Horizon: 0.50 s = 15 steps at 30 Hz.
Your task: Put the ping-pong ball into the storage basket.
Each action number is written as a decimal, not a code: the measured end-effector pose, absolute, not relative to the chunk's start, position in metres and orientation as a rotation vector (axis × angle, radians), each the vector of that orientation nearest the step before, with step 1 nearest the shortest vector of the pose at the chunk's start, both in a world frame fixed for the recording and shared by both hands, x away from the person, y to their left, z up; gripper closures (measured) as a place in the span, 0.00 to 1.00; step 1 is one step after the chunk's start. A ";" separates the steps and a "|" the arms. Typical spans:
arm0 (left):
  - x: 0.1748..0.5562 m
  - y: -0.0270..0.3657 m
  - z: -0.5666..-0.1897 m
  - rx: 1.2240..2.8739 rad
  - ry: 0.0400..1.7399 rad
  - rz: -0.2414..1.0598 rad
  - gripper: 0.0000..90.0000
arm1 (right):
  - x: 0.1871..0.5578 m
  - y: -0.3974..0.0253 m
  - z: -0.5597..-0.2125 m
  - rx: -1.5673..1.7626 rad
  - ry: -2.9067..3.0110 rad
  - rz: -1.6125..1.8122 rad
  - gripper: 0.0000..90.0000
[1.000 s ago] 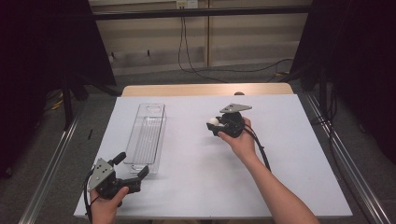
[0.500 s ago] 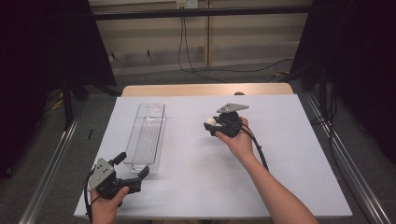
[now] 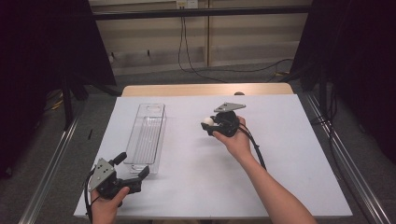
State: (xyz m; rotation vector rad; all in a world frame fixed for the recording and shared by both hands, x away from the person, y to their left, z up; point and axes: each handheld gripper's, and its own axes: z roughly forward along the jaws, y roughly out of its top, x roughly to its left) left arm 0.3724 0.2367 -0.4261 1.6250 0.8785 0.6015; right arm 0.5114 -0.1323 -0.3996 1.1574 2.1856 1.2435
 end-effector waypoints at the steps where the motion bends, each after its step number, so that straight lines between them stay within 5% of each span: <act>1: 0.372 0.237 -0.426 1.625 0.878 0.602 0.02 | 0.511 -0.132 -0.400 1.157 2.186 1.243 0.57; 15: 0.373 0.236 -0.426 1.622 0.877 0.605 0.02 | 0.512 -0.125 -0.398 1.143 2.200 1.247 0.57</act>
